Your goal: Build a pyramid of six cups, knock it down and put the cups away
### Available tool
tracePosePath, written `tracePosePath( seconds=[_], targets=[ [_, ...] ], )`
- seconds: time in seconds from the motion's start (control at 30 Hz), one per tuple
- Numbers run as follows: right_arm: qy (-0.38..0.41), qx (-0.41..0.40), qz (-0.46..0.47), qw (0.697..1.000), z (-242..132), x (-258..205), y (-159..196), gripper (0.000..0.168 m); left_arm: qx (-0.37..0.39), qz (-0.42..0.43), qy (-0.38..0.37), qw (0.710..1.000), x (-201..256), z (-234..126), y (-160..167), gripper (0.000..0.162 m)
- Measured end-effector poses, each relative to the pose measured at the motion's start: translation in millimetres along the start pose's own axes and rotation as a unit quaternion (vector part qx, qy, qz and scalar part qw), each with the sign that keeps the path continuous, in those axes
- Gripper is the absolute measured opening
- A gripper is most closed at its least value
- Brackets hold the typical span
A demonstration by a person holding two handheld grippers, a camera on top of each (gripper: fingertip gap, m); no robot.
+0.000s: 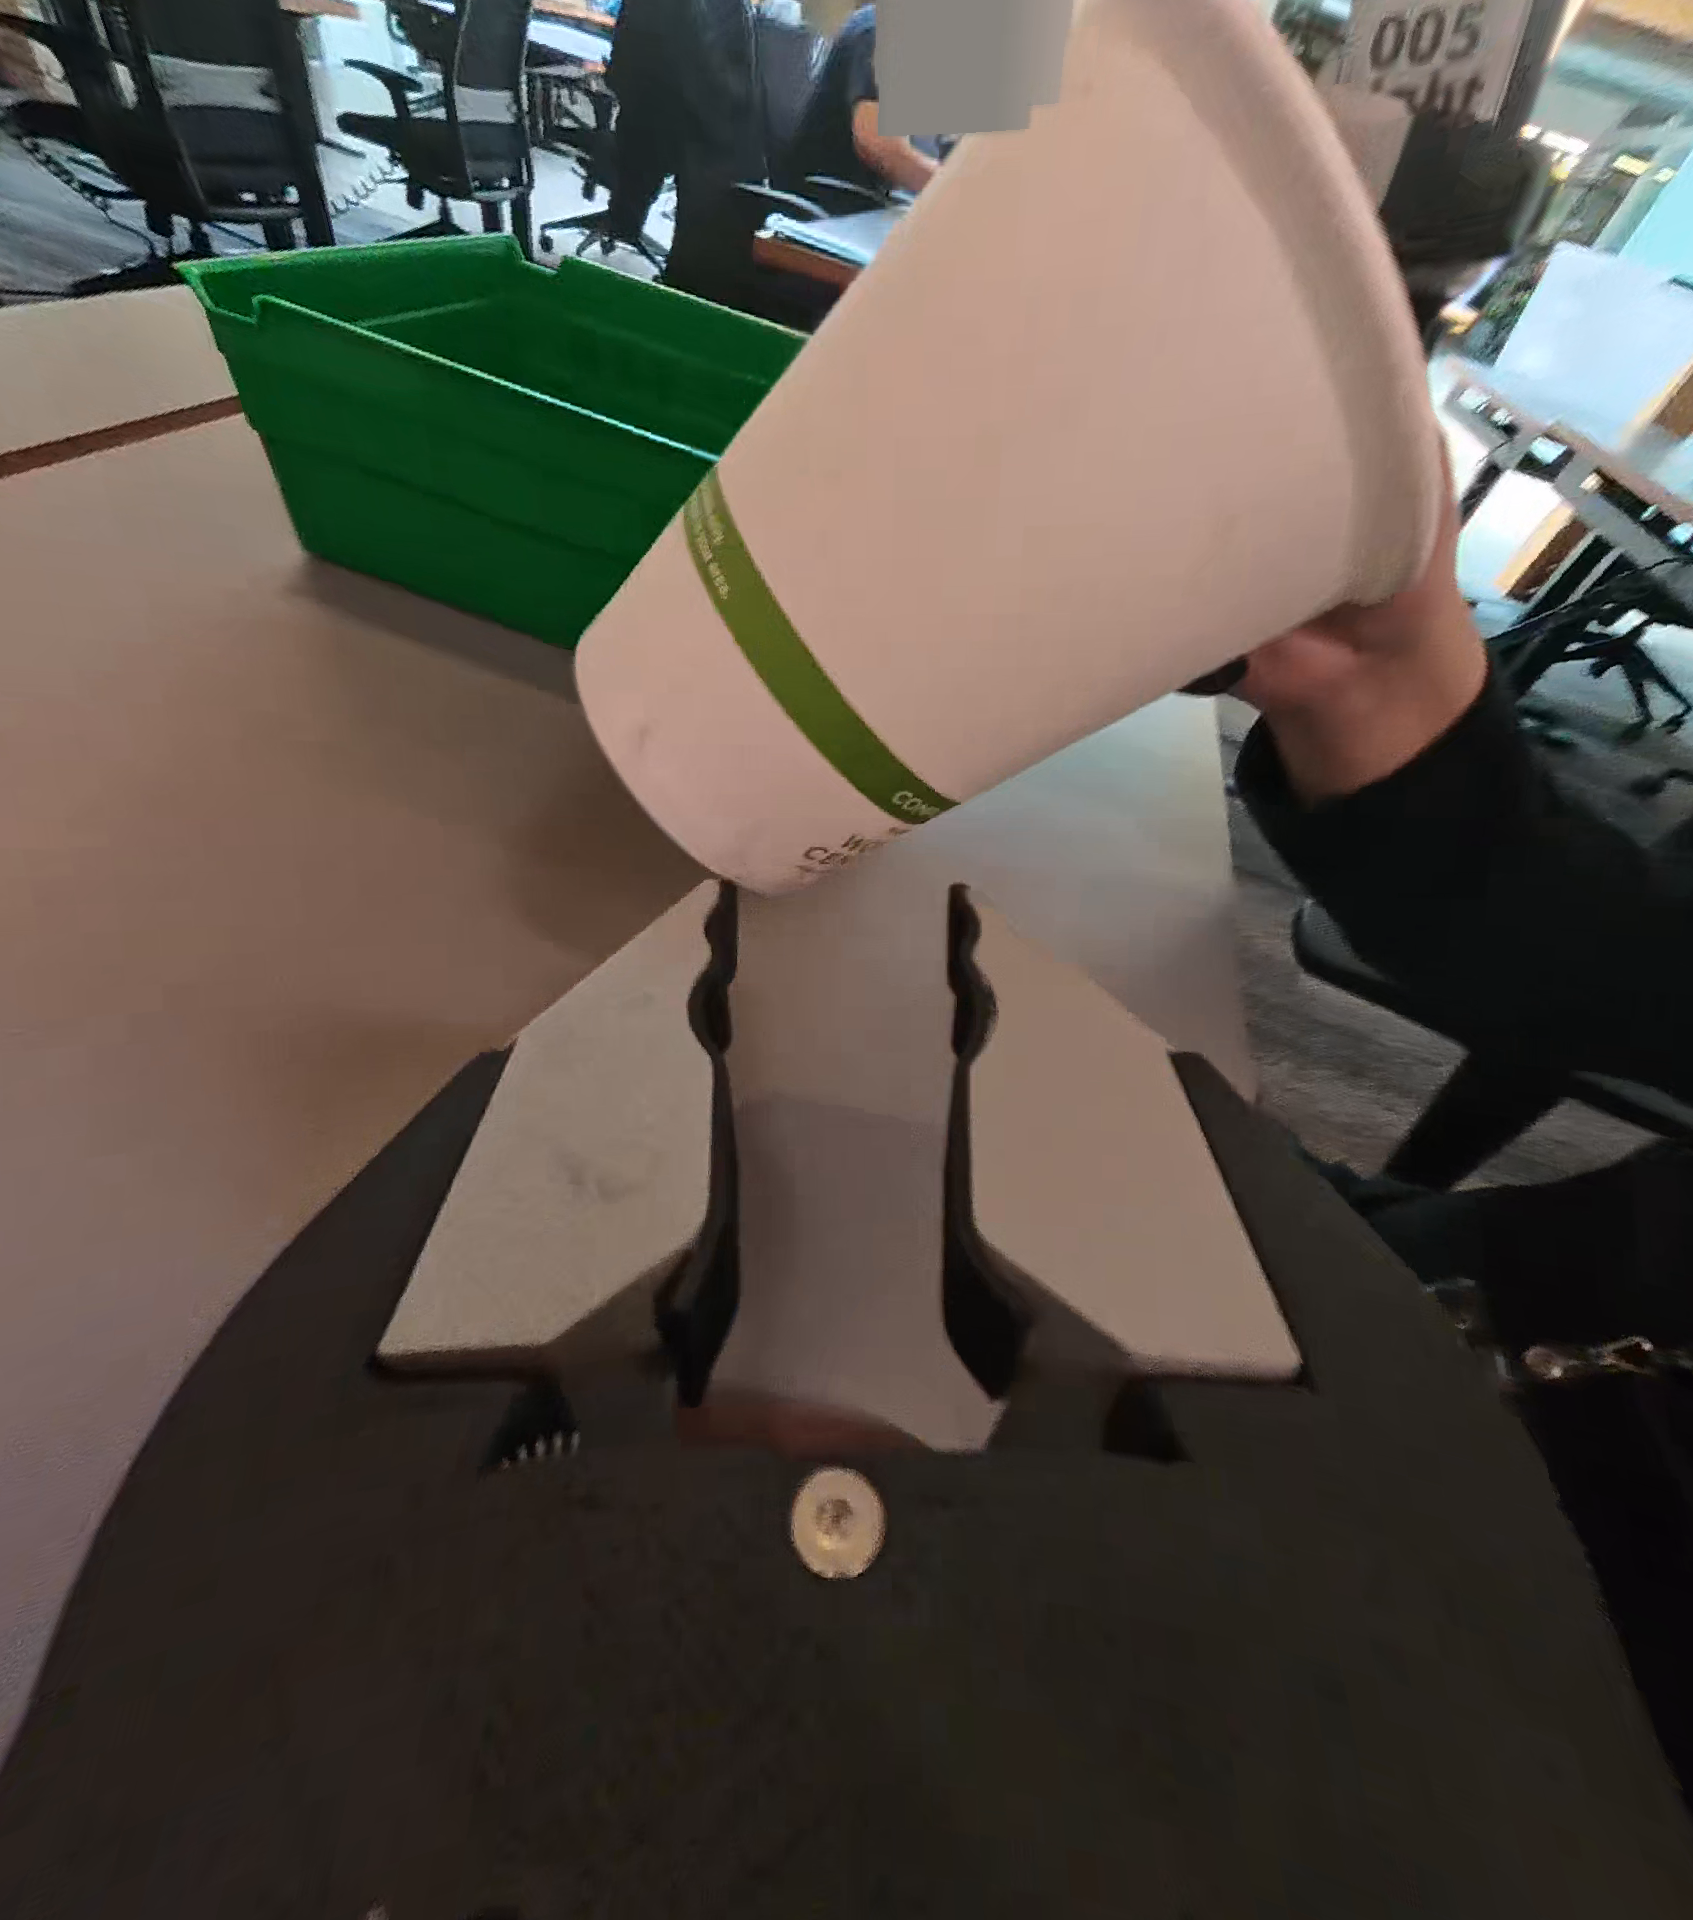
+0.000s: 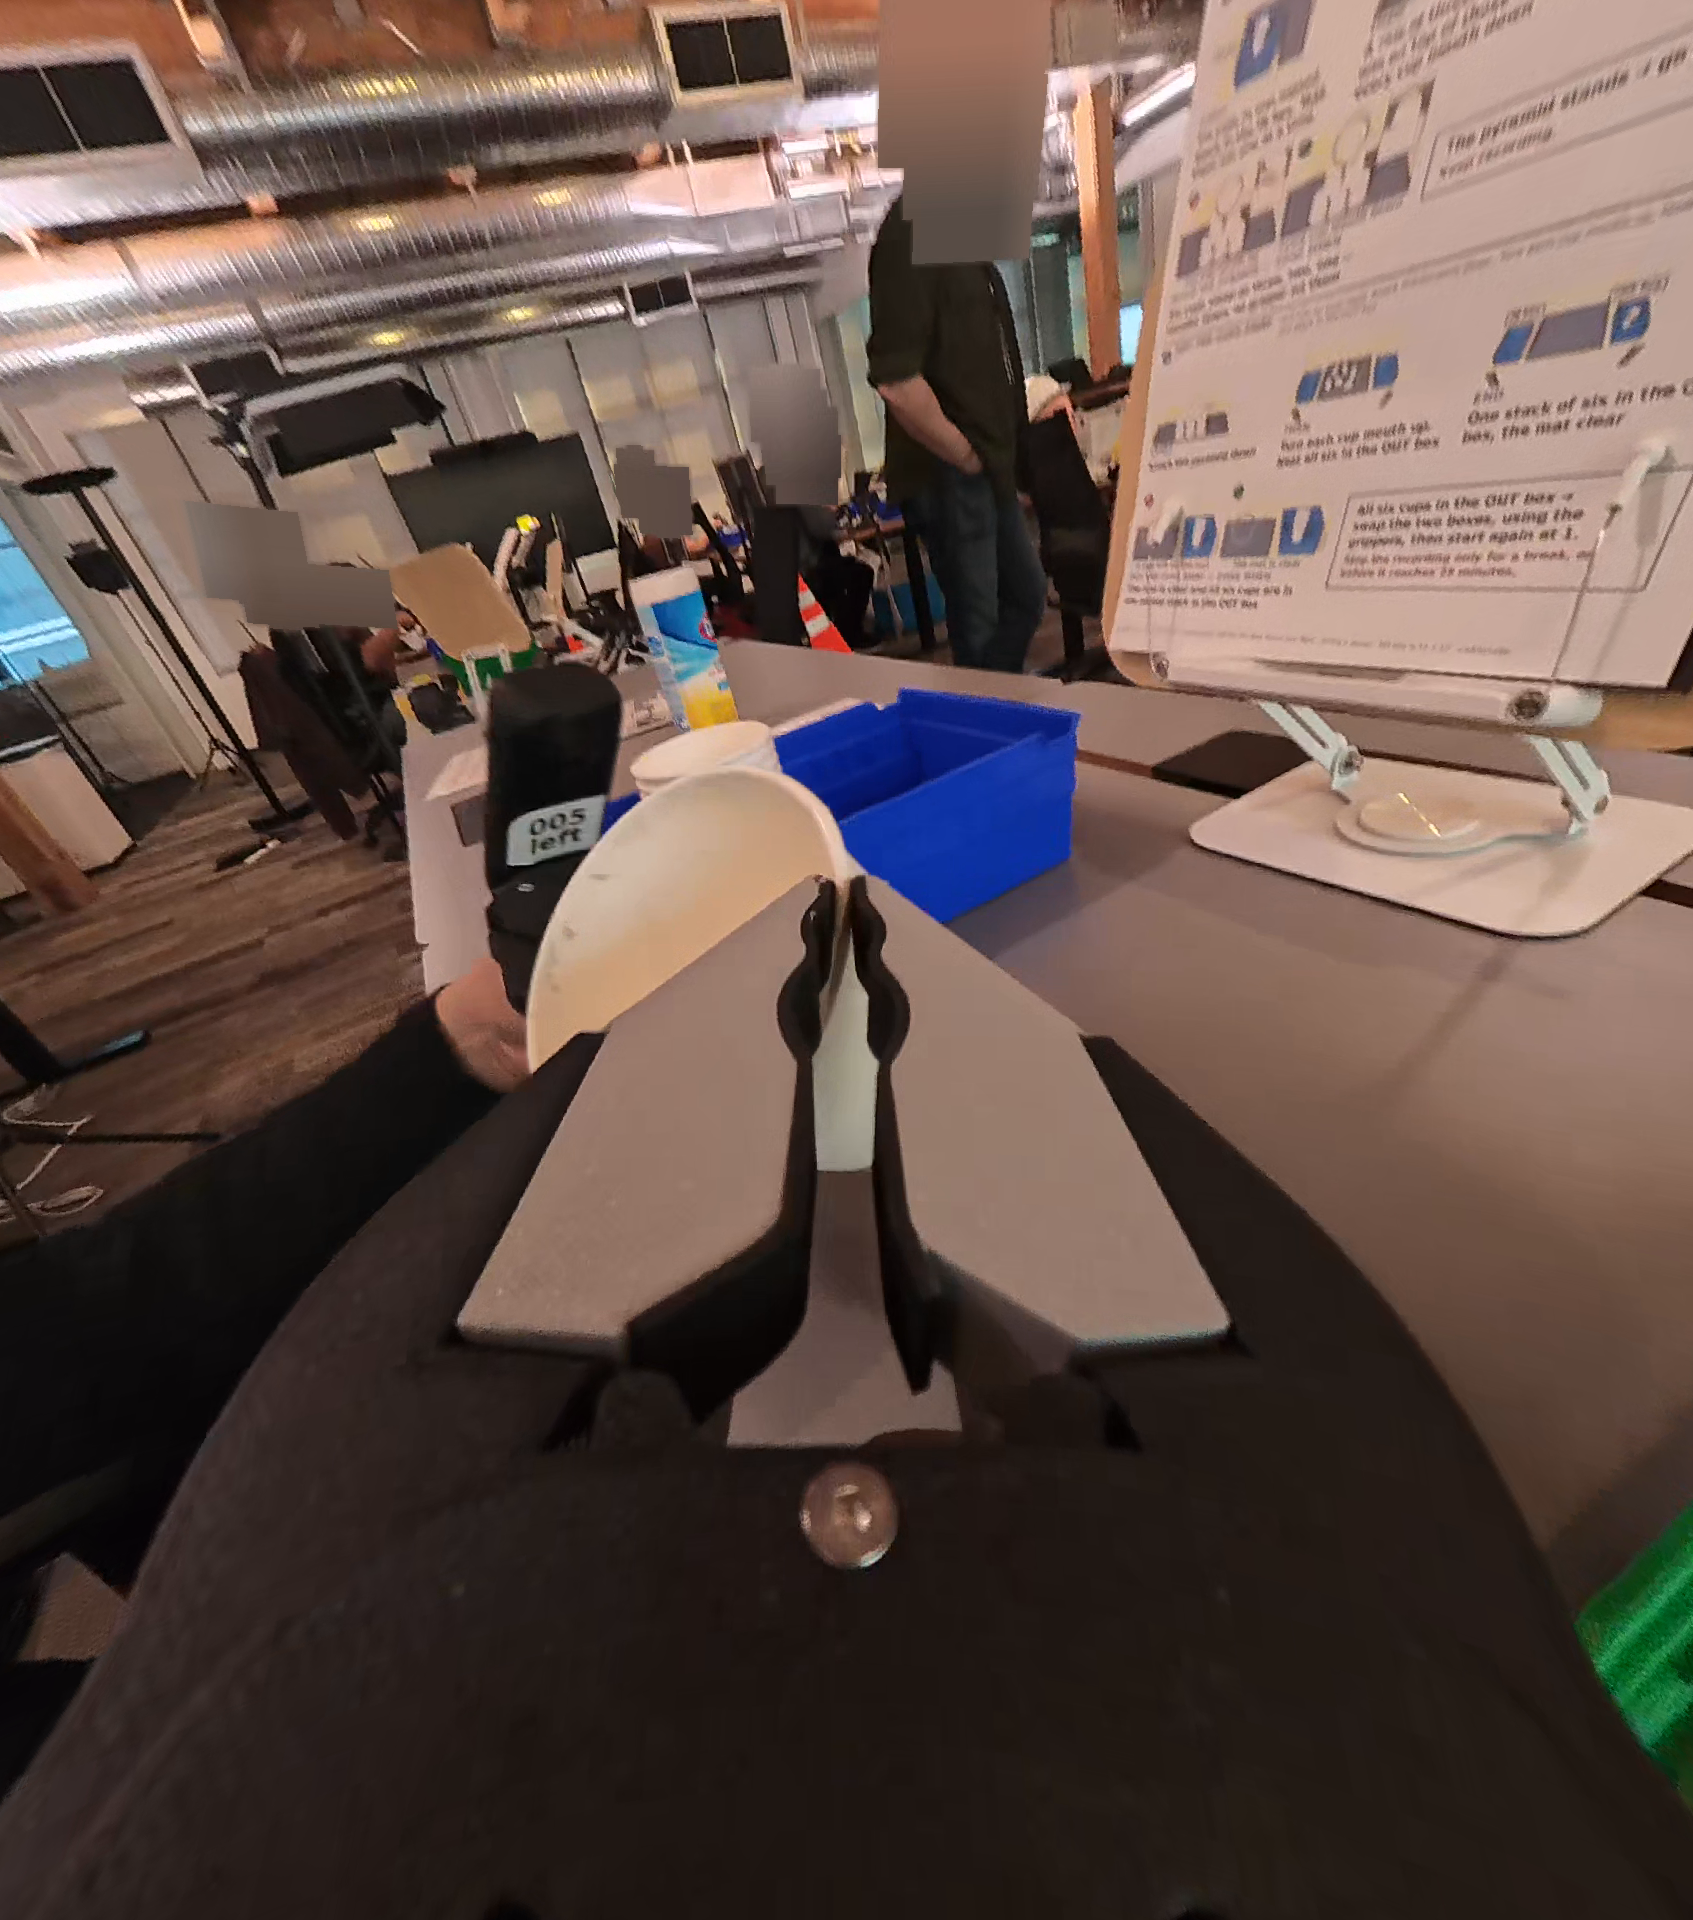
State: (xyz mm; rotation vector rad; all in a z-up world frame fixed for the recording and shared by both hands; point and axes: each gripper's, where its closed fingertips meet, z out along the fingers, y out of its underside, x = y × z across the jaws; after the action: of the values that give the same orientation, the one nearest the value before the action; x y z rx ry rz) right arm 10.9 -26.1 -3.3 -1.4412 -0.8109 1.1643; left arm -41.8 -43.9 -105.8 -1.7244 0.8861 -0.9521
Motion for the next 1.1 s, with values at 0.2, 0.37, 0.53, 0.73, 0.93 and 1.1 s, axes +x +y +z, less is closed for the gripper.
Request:
tracePosePath(
  seconds=[0.2, 0.37, 0.53, 0.73, 0.93, 1.1],
  targets=[
    [-0.008, -0.011, -0.042, 0.999, -3.0, -9.0, 4.2, 0.0, 0.036, -0.057, 0.027, 0.997, -2.9, -1.1, -6.7, 0.042],
    [-0.024, -0.046, -0.092, 0.994, -4.5, -16.2, 18.9, 0.0, 0.047, -0.082, 0.03, 0.995, -12.8, -3.1, -4.2, 0.04],
    [-0.052, -0.058, -0.111, 0.991, -9.4, -18.4, 27.7, 0.001, 0.033, -0.067, 0.034, 0.997, -9.9, 0.7, 2.9, 0.044],
    [-0.09, -0.035, -0.097, 0.991, -19.5, -25.2, 19.7, 0.001, 0.085, -0.116, 0.094, 0.985, 0.6, -9.4, -14.3, 0.042],
    [-0.125, -0.044, -0.142, 0.981, -31.9, -34.7, 24.5, 0.002, 0.094, -0.129, 0.121, 0.98, 9.6, -8.4, -16.5, 0.044],
    [-0.158, -0.051, -0.16, 0.973, -37.6, -42.4, 33.9, 0.003, 0.107, -0.158, 0.128, 0.973, 6.6, -8.9, -18.9, 0.041]
  ],
)
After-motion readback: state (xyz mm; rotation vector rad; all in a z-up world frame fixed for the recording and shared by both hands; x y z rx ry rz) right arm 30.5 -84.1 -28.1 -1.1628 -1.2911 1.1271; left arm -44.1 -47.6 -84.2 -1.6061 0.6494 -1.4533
